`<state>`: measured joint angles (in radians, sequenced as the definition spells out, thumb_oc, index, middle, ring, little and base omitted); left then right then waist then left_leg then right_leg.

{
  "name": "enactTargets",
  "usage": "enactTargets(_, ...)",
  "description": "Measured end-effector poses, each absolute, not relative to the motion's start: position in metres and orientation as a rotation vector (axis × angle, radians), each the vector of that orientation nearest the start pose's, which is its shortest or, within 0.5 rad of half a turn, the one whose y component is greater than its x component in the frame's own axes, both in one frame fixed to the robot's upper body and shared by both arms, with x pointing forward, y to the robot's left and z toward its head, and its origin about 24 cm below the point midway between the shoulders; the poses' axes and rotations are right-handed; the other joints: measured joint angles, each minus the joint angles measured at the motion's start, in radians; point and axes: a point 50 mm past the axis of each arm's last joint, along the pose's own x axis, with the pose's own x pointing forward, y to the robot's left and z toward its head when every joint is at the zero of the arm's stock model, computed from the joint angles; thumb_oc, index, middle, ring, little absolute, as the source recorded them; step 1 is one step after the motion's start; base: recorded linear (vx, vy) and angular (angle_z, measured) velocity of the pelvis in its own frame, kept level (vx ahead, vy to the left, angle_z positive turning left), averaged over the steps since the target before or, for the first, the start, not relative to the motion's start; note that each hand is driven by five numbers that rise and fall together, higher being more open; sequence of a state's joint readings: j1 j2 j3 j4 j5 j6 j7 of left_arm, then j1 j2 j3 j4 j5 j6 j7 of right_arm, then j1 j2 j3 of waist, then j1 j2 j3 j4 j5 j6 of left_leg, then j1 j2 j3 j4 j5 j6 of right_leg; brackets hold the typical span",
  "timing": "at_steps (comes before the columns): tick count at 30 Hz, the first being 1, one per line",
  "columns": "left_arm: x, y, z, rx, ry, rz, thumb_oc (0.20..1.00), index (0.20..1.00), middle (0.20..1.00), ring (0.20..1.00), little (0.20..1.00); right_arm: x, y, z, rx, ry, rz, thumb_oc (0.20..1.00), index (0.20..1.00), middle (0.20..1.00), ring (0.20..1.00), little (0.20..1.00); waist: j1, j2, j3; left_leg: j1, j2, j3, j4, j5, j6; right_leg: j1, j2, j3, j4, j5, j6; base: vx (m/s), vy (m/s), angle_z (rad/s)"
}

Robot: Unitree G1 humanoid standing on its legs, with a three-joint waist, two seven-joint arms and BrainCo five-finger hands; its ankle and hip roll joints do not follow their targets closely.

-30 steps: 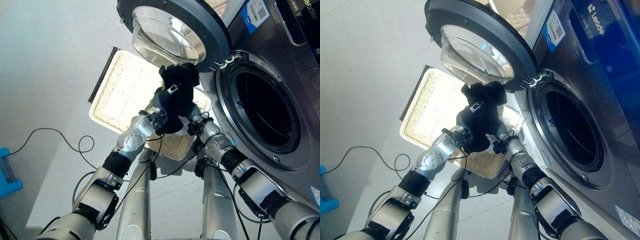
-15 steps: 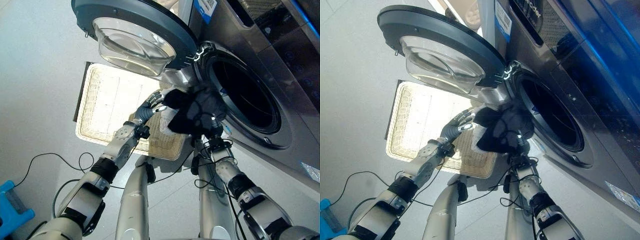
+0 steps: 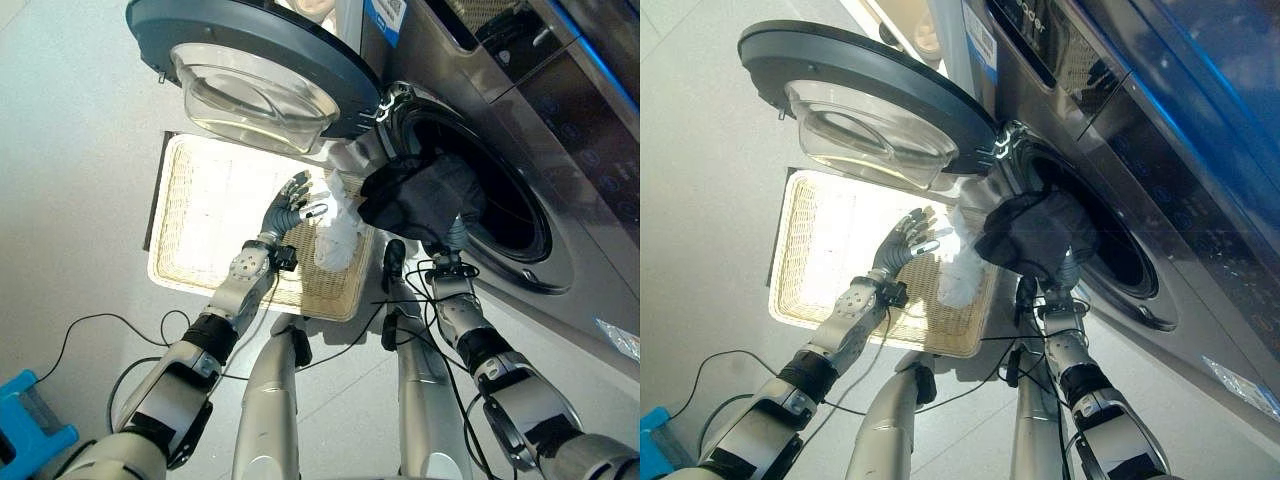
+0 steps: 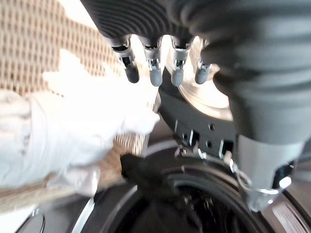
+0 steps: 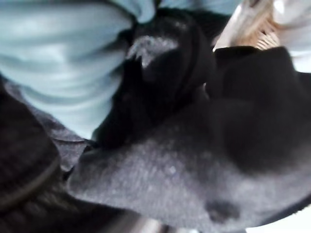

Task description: Put the clothes into the washing machine.

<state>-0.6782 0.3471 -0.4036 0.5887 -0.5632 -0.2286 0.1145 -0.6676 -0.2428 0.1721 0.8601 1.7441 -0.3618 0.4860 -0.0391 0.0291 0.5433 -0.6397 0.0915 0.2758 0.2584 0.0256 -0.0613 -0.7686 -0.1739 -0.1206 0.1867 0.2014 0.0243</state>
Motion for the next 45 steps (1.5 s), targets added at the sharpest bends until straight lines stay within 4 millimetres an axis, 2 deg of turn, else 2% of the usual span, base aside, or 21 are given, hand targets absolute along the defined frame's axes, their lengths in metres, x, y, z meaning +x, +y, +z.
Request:
enactTargets(1,0.367,0.142,0.115,-0.048,-0.172,-0.125,1.000,1.000,1.000,1.000,1.000,0.362,-0.201,0.074,1.286,-0.396,0.000,0.200,0.200,0.200,0.200,0.200,0.002,0.000,0.000,0.000,0.000,0.000,0.000,0.000,0.000,0.000,-0.001,-0.001,0.000,0.000,0.000,0.00,0.000,0.00)
enactTargets(5,0.367,0.148,0.111,-0.052,-0.162,-0.088,1.000,1.000,1.000,1.000,1.000,0.365,-0.211,0.078,1.296,-0.436,-0.051,0.200,0.200,0.200,0.200,0.200,0.002,0.000,0.000,0.000,0.001,0.000,0.005,0.000,0.000,0.001,0.000,-0.001,0.000,-0.001,0.001,0.01,-0.053,0.00)
enactTargets(7,0.369,0.144,0.111,-0.052,-0.156,-0.098,1.000,1.000,1.000,1.000,1.000,0.374,-0.243,0.094,1.292,-0.490,-0.217,0.200,0.200,0.200,0.200,0.200,0.030,0.007,-0.001,-0.001,0.003,-0.002,0.008,-0.003,-0.004,0.005,-0.002,-0.005,-0.005,-0.005,0.006,0.01,-0.093,0.02)
enactTargets(9,0.374,0.138,0.121,-0.050,-0.172,-0.130,1.000,1.000,1.000,1.000,1.000,0.376,-0.287,0.134,1.268,-0.612,-0.456,0.200,0.200,0.200,0.200,0.200,0.053,0.028,0.000,-0.032,0.010,-0.030,0.028,-0.004,-0.006,0.004,-0.004,-0.048,-0.011,-0.001,0.001,0.01,-0.032,0.16)
enactTargets(10,0.374,0.138,0.121,-0.050,-0.172,-0.130,1.000,1.000,1.000,1.000,1.000,0.376,-0.287,0.134,1.268,-0.612,-0.456,0.200,0.200,0.200,0.200,0.200,0.053,0.028,0.000,-0.032,0.010,-0.030,0.028,-0.004,-0.006,0.004,-0.004,-0.048,-0.011,-0.001,0.001,-0.01,-0.020,0.19)
enactTargets(11,0.374,0.140,0.122,-0.042,-0.170,-0.132,1.000,1.000,1.000,1.000,1.000,0.376,-0.298,0.159,1.267,-0.705,-0.475,0.200,0.200,0.200,0.200,0.200,0.059,0.029,-0.001,-0.041,0.012,-0.038,0.030,-0.003,-0.006,0.002,-0.004,-0.057,-0.013,-0.001,0.000,0.01,-0.007,0.09)
enactTargets(13,0.373,0.143,0.121,-0.008,-0.158,-0.142,1.000,1.000,1.000,1.000,1.000,0.376,-0.303,0.179,1.314,-0.788,-0.490,0.200,0.200,0.200,0.200,0.200,0.055,0.029,-0.001,-0.047,0.009,-0.038,0.035,-0.003,-0.003,0.000,-0.006,-0.057,-0.015,0.002,-0.004,0.00,-0.004,0.04)
enactTargets(15,0.372,0.143,0.125,-0.027,-0.165,-0.151,1.000,1.000,1.000,1.000,1.000,0.375,-0.303,0.184,1.351,-0.830,-0.497,0.200,0.200,0.200,0.200,0.200,0.056,0.029,-0.001,-0.052,0.009,-0.042,0.035,-0.005,-0.003,-0.003,-0.006,-0.061,-0.015,0.007,-0.009,0.00,-0.018,0.02)
enactTargets(25,0.367,0.132,0.134,0.052,-0.188,-0.214,1.000,1.000,1.000,1.000,1.000,0.369,-0.309,0.188,1.441,-0.928,-0.577,0.200,0.200,0.200,0.200,0.200,0.080,0.030,0.000,-0.075,0.010,-0.063,0.048,-0.006,-0.004,-0.009,-0.007,-0.079,-0.013,0.006,-0.010,0.00,-0.018,0.03)
enactTargets(27,0.372,0.151,0.136,0.618,-0.212,-0.169,1.000,1.000,1.000,1.000,1.000,0.364,-0.321,0.204,1.446,-0.979,-0.595,0.200,0.200,0.200,0.200,0.200,0.073,0.030,0.001,-0.082,0.013,-0.066,0.057,-0.005,-0.004,-0.012,-0.006,-0.082,-0.012,0.005,-0.008,0.00,-0.031,0.04)
enactTargets(28,0.376,0.158,0.145,1.027,-0.252,-0.228,1.000,1.000,1.000,1.000,1.000,0.365,-0.320,0.207,1.441,-0.984,-0.579,0.200,0.200,0.200,0.200,0.200,0.070,0.030,0.001,-0.104,0.017,-0.071,0.073,-0.006,-0.006,-0.024,-0.004,-0.085,-0.007,0.005,-0.009,0.02,0.003,0.04)
enactTargets(29,0.376,0.158,0.145,1.027,-0.252,-0.228,1.000,1.000,1.000,1.000,1.000,0.365,-0.320,0.207,1.441,-0.984,-0.579,0.200,0.200,0.200,0.200,0.200,0.070,0.030,0.001,-0.104,0.017,-0.071,0.073,-0.006,-0.006,-0.024,-0.004,-0.085,-0.007,0.005,-0.009,0.00,0.003,0.05)
enactTargets(30,0.387,0.175,0.175,1.261,-0.312,-0.118,1.000,1.000,1.000,1.000,1.000,0.368,-0.311,0.212,1.471,-0.991,-0.535,0.200,0.200,0.200,0.200,0.200,0.053,0.030,0.001,-0.129,0.012,-0.066,0.082,-0.009,0.000,-0.048,-0.012,-0.082,-0.006,0.009,-0.005,0.00,0.000,0.00)
enactTargets(33,0.387,0.175,0.175,1.261,-0.312,-0.118,1.000,1.000,1.000,1.000,1.000,0.368,-0.311,0.212,1.471,-0.991,-0.535,0.200,0.200,0.200,0.200,0.200,0.053,0.030,0.001,-0.129,0.012,-0.066,0.082,-0.009,0.000,-0.048,-0.012,-0.082,-0.006,0.009,-0.005,0.00,0.002,-0.04)
enactTargets(34,0.394,0.167,0.194,1.274,-0.372,-0.042,1.000,1.000,1.000,1.000,1.000,0.366,-0.312,0.202,1.497,-0.969,-0.585,0.200,0.200,0.200,0.200,0.200,0.038,0.030,0.001,-0.130,0.010,-0.057,0.105,-0.023,0.010,-0.045,-0.015,-0.071,-0.012,0.017,-0.003,0.00,0.015,-0.12)
enactTargets(35,0.395,0.163,0.194,1.282,-0.376,-0.049,1.000,1.000,1.000,1.000,1.000,0.366,-0.312,0.202,1.495,-0.977,-0.593,0.200,0.200,0.200,0.200,0.200,0.026,0.030,0.001,-0.131,0.010,-0.057,0.104,-0.024,0.010,-0.045,-0.015,-0.072,-0.013,0.020,-0.006,0.00,0.020,-0.13)
enactTargets(37,0.398,0.144,0.194,1.368,-0.405,-0.104,1.000,1.000,1.000,1.000,1.000,0.365,-0.315,0.200,1.460,-0.979,-0.616,1.000,1.000,1.000,1.000,1.000,0.025,0.030,0.001,-0.130,0.010,-0.055,0.100,-0.026,0.010,-0.045,-0.014,-0.070,-0.017,0.021,-0.005,0.00,0.000,0.00)
enactTargets(39,0.398,0.131,0.195,1.417,-0.449,-0.136,1.000,1.000,1.000,1.000,1.000,0.368,-0.312,0.197,1.420,-0.924,-0.629,1.000,1.000,1.000,1.000,1.000,0.024,0.030,0.001,-0.130,0.010,-0.055,0.101,-0.028,0.010,-0.045,-0.014,-0.069,-0.016,0.021,-0.005,0.00,0.000,0.00)
enactTargets(43,0.397,0.129,0.190,1.460,-0.455,-0.153,1.000,1.000,1.000,1.000,1.000,0.373,-0.309,0.195,1.296,-0.791,-0.635,1.000,1.000,1.000,1.000,1.000,0.007,0.030,0.001,-0.125,0.013,-0.051,0.102,-0.033,0.008,-0.043,-0.011,-0.066,-0.016,0.021,-0.005,0.00,0.007,-0.03)
enactTargets(44,0.397,0.130,0.187,1.541,-0.465,-0.164,1.000,1.000,1.000,1.000,1.000,0.376,-0.311,0.181,1.034,-0.583,-0.672,1.000,1.000,1.000,1.000,1.000,0.004,0.030,0.001,-0.123,0.012,-0.051,0.103,-0.033,0.008,-0.041,-0.011,-0.065,-0.016,0.021,-0.005,0.00,0.000,0.00)
enactTargets(45,0.397,0.131,0.185,1.572,-0.469,-0.173,1.000,1.000,1.000,1.000,1.000,0.378,-0.309,0.182,0.933,-0.520,-0.662,1.000,1.000,1.000,1.000,1.000,0.004,0.030,0.001,-0.124,0.012,-0.050,0.103,-0.033,0.009,-0.041,-0.011,-0.065,-0.016,0.021,-0.005,0.00,0.000,0.00)
